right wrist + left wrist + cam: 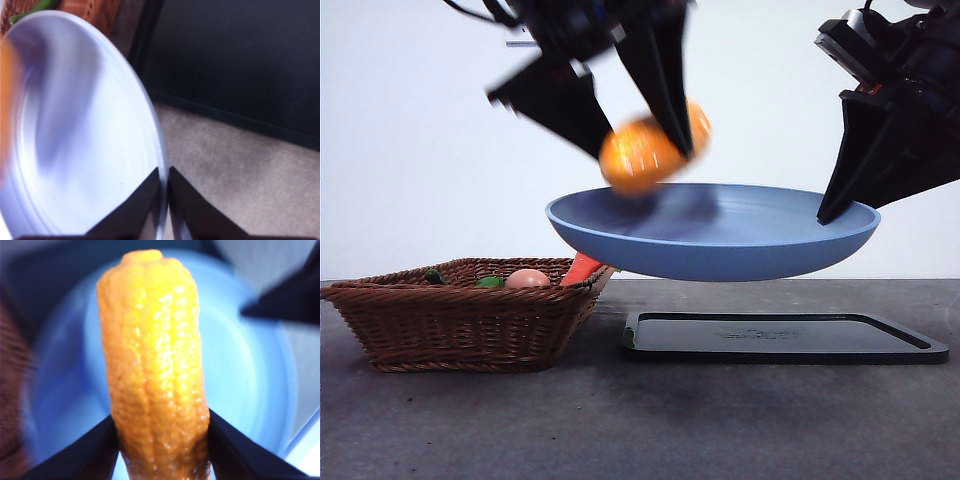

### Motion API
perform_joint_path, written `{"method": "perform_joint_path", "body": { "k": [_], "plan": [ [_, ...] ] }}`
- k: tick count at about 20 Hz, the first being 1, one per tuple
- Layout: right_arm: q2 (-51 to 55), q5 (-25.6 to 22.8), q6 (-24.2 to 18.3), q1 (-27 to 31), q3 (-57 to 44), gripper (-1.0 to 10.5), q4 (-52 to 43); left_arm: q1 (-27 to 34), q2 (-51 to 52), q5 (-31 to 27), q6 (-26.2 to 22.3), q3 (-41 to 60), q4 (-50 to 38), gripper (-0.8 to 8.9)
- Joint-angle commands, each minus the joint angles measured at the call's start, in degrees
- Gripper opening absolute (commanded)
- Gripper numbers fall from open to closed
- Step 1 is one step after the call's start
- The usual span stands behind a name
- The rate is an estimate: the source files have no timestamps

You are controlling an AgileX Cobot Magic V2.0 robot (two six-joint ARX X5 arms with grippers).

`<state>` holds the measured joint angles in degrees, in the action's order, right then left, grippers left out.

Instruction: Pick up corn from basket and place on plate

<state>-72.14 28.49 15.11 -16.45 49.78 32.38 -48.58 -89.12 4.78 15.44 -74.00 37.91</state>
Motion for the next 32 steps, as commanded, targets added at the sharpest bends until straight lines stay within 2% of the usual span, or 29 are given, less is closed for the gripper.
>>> {"method": "perform_joint_path", "body": {
  "k": [1, 3, 7, 17, 32],
  "plan": [
    [-0.5, 0.9, 1.3, -0.2, 1.3, 0.0, -0.6, -1.9, -3.8, -0.9, -3.5, -1.0, -0.6, 2.21],
    [-0.5, 1.3, 1.4, -0.2, 1.3, 0.0, -0.2, -2.6, -5.9, -2.3, -3.8, -1.0, -0.4, 2.33],
    [-0.5, 1.6, 1.4, -0.2, 1.3, 0.0, 0.5, -3.7, -6.7, -4.8, -3.9, -1.0, -0.2, 3.42],
    [-0.5, 1.5, 1.4, -0.2, 1.3, 0.0, 1.0, -3.9, -6.7, -4.9, -5.0, -3.3, 3.8, 3.43],
    [-5.3, 1.5, 1.4, 0.5, 1.3, 0.0, -0.9, -3.8, -6.7, -5.1, -8.8, -18.6, 13.9, 3.43]
  ]
}}
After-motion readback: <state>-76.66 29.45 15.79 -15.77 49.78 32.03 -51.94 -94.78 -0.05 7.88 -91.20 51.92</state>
